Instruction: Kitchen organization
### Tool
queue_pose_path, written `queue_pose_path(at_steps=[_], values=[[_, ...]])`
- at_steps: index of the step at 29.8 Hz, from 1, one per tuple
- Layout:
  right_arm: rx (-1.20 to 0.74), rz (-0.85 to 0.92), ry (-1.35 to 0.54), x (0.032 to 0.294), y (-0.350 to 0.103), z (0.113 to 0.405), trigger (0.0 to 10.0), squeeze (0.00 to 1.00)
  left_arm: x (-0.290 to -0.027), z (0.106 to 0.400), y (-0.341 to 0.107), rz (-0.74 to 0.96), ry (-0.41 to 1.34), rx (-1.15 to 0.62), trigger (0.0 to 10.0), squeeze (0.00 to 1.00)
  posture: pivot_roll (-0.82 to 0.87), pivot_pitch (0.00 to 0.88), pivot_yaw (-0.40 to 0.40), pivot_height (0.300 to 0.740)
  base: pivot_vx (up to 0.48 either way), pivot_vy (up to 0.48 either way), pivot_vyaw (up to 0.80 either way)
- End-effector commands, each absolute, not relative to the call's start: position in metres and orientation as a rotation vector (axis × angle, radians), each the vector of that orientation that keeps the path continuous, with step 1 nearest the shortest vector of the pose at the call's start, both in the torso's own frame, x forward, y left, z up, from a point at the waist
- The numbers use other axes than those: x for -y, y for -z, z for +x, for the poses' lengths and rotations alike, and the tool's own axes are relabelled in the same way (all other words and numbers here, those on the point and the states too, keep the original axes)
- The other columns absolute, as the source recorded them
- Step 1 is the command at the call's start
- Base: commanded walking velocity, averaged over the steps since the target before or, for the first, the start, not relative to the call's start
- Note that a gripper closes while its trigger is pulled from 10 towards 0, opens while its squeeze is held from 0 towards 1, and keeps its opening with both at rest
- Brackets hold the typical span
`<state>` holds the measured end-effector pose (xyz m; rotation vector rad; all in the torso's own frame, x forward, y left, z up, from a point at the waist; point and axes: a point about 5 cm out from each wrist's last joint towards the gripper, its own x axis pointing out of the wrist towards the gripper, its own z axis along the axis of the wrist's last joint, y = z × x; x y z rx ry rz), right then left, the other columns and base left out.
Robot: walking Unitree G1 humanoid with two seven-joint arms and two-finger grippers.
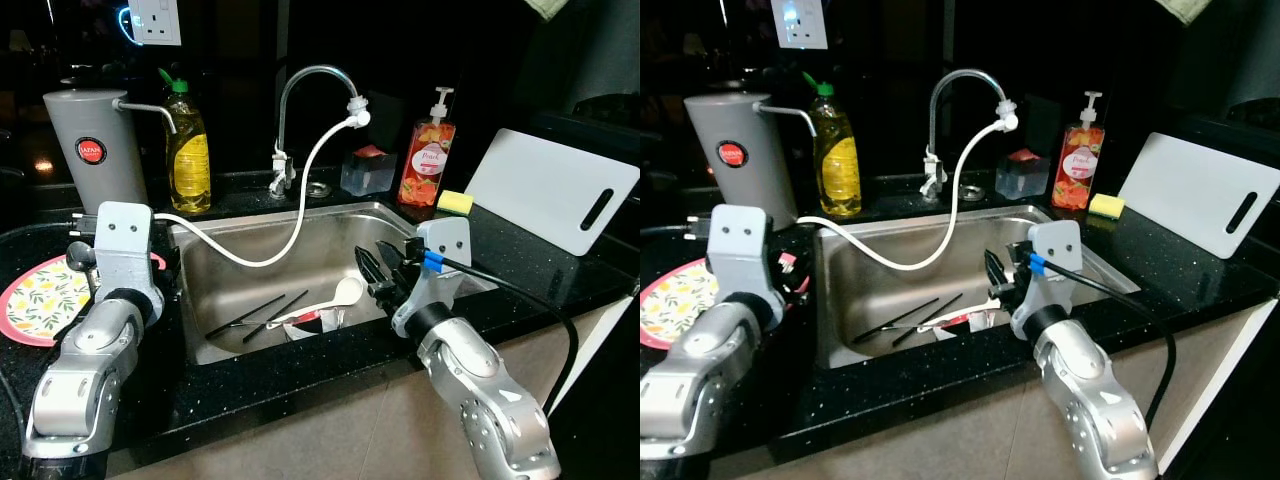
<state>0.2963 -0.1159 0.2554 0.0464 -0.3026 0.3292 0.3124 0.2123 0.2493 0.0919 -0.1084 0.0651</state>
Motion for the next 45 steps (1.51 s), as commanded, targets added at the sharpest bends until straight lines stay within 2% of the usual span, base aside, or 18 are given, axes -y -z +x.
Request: queue_pose_path(at_steps=[1,14,23,30,36,37,38,39,40,41,43,44,45], values=[[0.291,0.049,-0.303,0.121,-0.253,0.296,10.0,0.0,-0.226,0.323,-0.239,0.119,-0.143,0.044,10.0,0.0,-0.07,0.0,-0.038,0.74,0.0,0.0,0.0],[0.303,0.052,-0.301,0.12,-0.256,0.304,10.0,0.0,-0.238,0.323,-0.241,0.136,-0.201,-0.001,10.0,0.0,-0.06,0.0,-0.052,0.74,0.0,0.0,0.0],[0.302,0.05,-0.279,0.123,-0.256,0.304,10.0,0.0,-0.232,0.329,-0.249,0.135,-0.169,0.0,10.0,0.0,-0.06,0.0,-0.042,0.74,0.0,0.0,0.0],[0.305,0.053,-0.273,0.124,-0.256,0.304,10.0,0.0,-0.251,0.329,-0.245,0.152,-0.261,-0.134,10.0,0.0,-0.06,0.0,-0.037,0.74,0.0,0.0,0.0],[0.303,0.055,-0.272,0.124,-0.255,0.305,10.0,0.0,-0.26,0.326,-0.251,0.14,-0.278,-0.152,10.0,0.0,-0.06,0.0,-0.041,0.74,0.0,0.0,0.0],[0.303,0.055,-0.272,0.124,-0.255,0.305,10.0,0.0,-0.261,0.325,-0.252,0.143,-0.28,-0.152,10.0,0.37,-0.05,0.0,-0.043,0.74,0.0,0.0,0.0],[0.303,0.055,-0.273,0.124,-0.255,0.305,10.0,0.0,-0.262,0.325,-0.252,0.146,-0.283,-0.152,10.0,0.37,-0.05,0.0,-0.043,0.74,0.0,0.0,0.0],[0.303,0.055,-0.274,0.124,-0.255,0.305,10.0,0.0,-0.264,0.325,-0.253,0.145,-0.288,-0.154,10.0,1.0,-0.05,0.0,-0.043,0.74,0.0,0.0,0.0],[0.303,0.055,-0.274,0.124,-0.255,0.305,10.0,0.0,-0.264,0.325,-0.253,0.145,-0.288,-0.154,10.0,1.0,-0.05,0.0,-0.043,0.74,0.0,0.0,0.0],[0.303,0.055,-0.276,0.124,-0.255,0.305,10.0,0.0,-0.266,0.324,-0.253,0.143,-0.3,-0.164,10.0,0.84,-0.06,0.0,-0.042,0.74,0.0,0.0,0.0],[0.303,0.055,-0.276,0.123,-0.255,0.305,10.0,0.0,-0.267,0.324,-0.253,0.142,-0.305,-0.168,10.0,0.84,-0.06,0.0,-0.042,0.74,0.0,0.0,0.0],[0.302,0.054,-0.276,0.123,-0.255,0.305,10.0,0.0,-0.267,0.325,-0.253,0.136,-0.307,-0.178,10.0,0.09,-0.06,0.0,-0.041,0.74,0.0,0.0,0.0],[0.302,0.055,-0.275,0.123,-0.255,0.305,10.0,0.0,-0.267,0.325,-0.252,0.119,-0.307,-0.189,10.0,0.0,-0.06,0.0,-0.039,0.74,0.0,0.0,0.0]])
